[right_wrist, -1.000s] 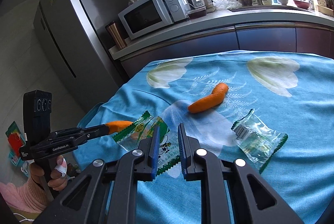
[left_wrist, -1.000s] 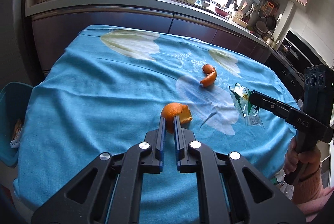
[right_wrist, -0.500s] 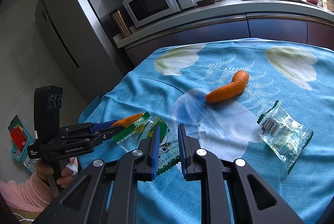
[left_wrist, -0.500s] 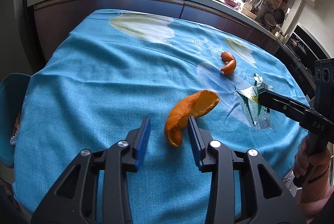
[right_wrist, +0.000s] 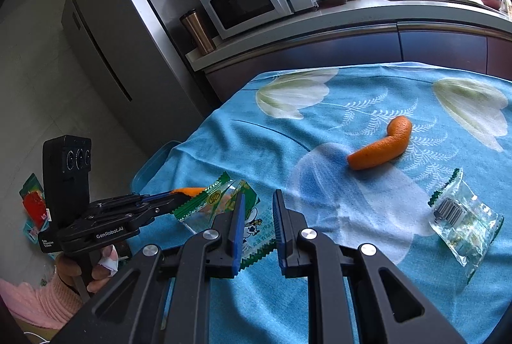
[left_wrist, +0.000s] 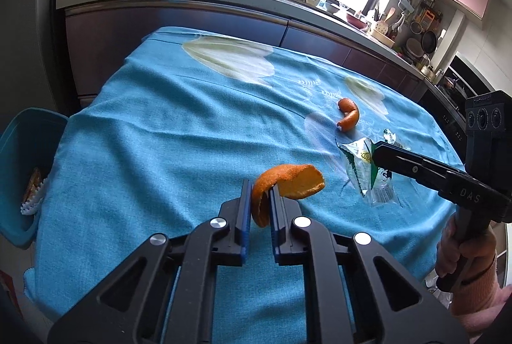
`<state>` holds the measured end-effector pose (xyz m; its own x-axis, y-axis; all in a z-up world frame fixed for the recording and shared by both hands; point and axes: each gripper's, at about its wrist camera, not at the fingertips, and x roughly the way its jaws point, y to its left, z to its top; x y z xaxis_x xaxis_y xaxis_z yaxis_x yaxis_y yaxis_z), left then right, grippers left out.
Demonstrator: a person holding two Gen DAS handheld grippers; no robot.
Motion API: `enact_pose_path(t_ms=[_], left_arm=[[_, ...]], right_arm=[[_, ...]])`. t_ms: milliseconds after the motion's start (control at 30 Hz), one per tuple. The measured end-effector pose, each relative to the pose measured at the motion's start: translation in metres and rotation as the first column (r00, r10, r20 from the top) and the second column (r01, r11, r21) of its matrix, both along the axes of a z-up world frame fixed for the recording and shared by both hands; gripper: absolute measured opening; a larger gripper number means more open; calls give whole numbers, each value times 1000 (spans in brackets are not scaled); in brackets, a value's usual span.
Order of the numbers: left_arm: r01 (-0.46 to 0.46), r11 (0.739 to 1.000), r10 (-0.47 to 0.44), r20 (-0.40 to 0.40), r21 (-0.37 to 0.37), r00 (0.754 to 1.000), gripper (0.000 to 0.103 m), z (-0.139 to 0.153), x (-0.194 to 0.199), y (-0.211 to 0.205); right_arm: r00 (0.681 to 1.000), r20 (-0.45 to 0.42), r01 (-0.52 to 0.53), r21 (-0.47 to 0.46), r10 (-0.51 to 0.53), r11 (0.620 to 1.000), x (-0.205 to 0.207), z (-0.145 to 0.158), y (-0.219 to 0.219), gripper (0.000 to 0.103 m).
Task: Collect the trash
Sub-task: 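Lift the orange peel and green packet and carry them toward the teal bin, then carry the orange peel and green packet over the teal bin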
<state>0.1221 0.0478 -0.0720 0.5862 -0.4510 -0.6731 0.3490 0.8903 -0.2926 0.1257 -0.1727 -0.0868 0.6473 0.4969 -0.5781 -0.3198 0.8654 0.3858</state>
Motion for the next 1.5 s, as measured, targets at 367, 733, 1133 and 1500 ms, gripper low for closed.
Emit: enact_pose_path(t_ms=[367,733,1133,1500], left_arm=[[-94,996,94,41,-15,995,11,17,-14,45],[-192,981,194,49,-34,980,11,22,-21,92],[-303,951,306,68,-58,949,11,32,-30,140],[-395,916,400,82,-64,913,11,36,-34,181]], right_arm=[[997,25,-79,2,79,997,13,12,36,16],[987,39,-157,5,157,988,26,21,70,16],[969,42,-243,1,243,970,41,31,111,16],[949,30,-314,14,313,949,57,34,152,16]])
